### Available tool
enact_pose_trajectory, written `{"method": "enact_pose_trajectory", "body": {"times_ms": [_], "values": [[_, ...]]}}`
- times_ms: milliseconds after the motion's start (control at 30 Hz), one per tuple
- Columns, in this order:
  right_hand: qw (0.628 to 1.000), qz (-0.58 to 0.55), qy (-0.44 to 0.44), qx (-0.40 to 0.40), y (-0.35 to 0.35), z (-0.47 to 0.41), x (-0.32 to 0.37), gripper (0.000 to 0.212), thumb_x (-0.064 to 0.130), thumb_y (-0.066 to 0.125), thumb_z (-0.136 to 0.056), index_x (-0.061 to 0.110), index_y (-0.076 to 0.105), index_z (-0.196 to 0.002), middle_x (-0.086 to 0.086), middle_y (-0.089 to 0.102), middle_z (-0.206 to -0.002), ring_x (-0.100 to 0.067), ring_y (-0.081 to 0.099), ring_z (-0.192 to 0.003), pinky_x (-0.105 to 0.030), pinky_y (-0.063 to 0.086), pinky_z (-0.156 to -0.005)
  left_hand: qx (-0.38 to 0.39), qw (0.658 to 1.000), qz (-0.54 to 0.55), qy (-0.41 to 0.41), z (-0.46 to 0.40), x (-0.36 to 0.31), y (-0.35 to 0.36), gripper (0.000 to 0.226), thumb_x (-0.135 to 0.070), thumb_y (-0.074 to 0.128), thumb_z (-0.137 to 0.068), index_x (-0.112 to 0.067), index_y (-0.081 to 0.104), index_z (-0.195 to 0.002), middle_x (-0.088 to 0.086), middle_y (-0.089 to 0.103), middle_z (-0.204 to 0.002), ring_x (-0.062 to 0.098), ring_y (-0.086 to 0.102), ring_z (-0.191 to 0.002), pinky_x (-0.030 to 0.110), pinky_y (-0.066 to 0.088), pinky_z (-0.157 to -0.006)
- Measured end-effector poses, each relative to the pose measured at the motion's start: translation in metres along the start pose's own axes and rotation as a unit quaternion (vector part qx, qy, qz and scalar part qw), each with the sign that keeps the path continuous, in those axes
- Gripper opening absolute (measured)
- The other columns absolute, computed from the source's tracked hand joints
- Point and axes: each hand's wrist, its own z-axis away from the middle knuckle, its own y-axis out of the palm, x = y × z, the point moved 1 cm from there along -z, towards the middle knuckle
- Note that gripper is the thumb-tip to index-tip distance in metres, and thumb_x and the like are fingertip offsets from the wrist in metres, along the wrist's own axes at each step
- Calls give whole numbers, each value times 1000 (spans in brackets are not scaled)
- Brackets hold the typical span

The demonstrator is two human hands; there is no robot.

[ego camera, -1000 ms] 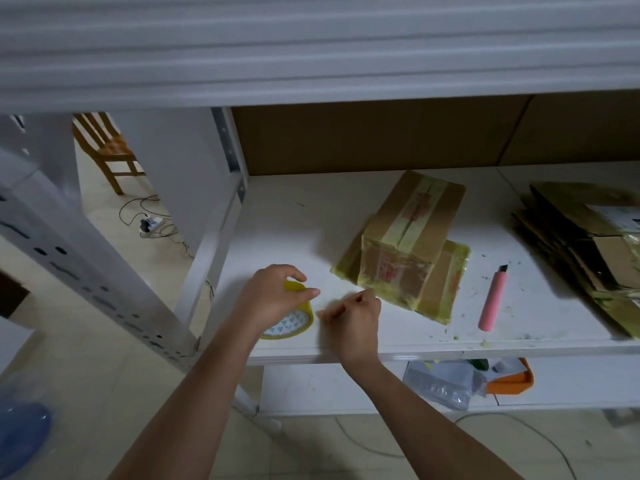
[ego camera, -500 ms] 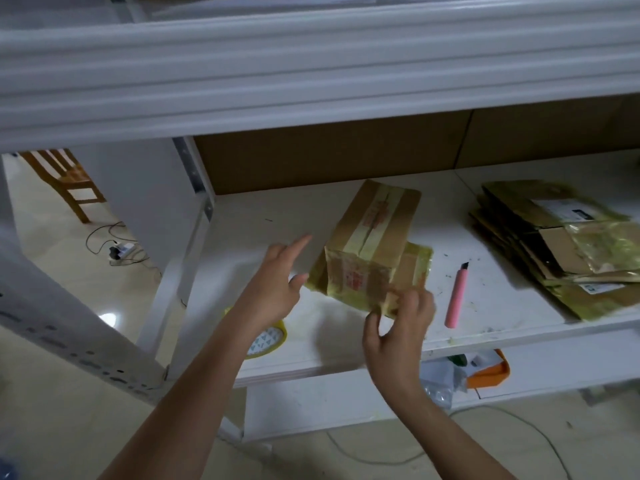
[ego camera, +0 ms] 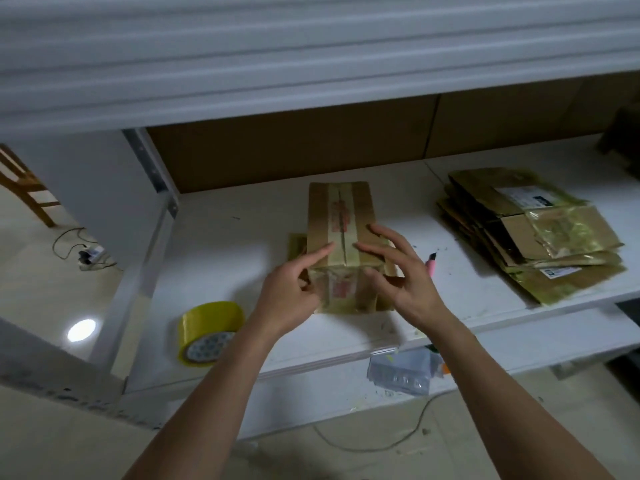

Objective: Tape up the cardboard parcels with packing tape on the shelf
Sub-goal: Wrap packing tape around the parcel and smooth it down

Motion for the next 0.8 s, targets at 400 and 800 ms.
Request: {"method": "enact_pose_trajectory", "body": {"times_ms": [400,800], "values": [[985,143,-93,-35,13,-1,-22,50,41,64,-86,16,55,-128,0,35,-150,4,38,-126,-20,57,-78,-176,983,-45,32,-9,8,23,54,-44,84,-69,-58,61,-116,-6,75,-83,21,61,-55,31,56,-62],[997,63,-29,-14,8,-10,-10,51,60,57,-85,17,59,-112,9,41,-139,1,51,-118,-15,48,-88,-172,978,-89,82,8,4,25,45,-38,73,-85,-44,60,-128,-27,54,-50,7,36,-35,14,34,-45]]}}
